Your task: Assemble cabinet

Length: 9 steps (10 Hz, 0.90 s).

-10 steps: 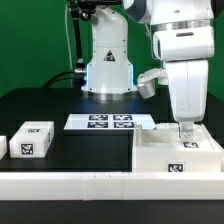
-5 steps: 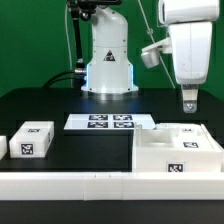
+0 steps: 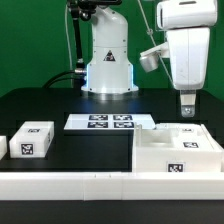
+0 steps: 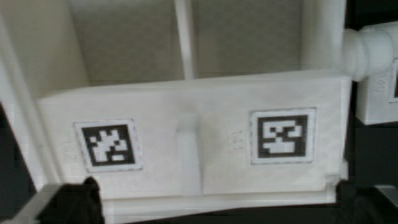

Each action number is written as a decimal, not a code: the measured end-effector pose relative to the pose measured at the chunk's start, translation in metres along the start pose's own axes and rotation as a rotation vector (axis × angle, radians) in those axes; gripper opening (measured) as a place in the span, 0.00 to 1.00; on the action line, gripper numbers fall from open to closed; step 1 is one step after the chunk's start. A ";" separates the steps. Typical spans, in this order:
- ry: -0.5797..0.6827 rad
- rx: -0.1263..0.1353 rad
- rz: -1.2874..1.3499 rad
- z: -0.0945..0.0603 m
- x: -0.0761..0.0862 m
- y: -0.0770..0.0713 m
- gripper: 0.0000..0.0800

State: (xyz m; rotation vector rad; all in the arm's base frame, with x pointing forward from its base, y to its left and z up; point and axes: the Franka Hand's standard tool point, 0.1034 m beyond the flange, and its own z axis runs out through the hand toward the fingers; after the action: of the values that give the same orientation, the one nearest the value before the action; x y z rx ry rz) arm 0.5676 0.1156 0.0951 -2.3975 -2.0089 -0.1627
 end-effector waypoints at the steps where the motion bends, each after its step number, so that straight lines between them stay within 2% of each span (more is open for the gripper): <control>1: -0.004 -0.011 -0.007 -0.006 -0.003 -0.013 0.81; 2: -0.003 -0.025 -0.013 -0.008 -0.008 -0.029 0.81; 4: -0.003 -0.041 -0.027 -0.004 -0.022 -0.076 0.81; 8: -0.006 -0.032 -0.023 -0.002 -0.023 -0.078 0.81; 9: -0.010 -0.027 -0.007 0.001 -0.019 -0.083 0.81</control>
Offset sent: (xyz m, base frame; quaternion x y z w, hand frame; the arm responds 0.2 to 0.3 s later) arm -0.1000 0.0048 -0.0058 -0.0355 0.0441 -0.0125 0.9983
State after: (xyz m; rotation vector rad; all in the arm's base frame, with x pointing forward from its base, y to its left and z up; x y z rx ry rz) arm 0.4833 0.1116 0.0872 -2.4132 -2.0324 -0.1791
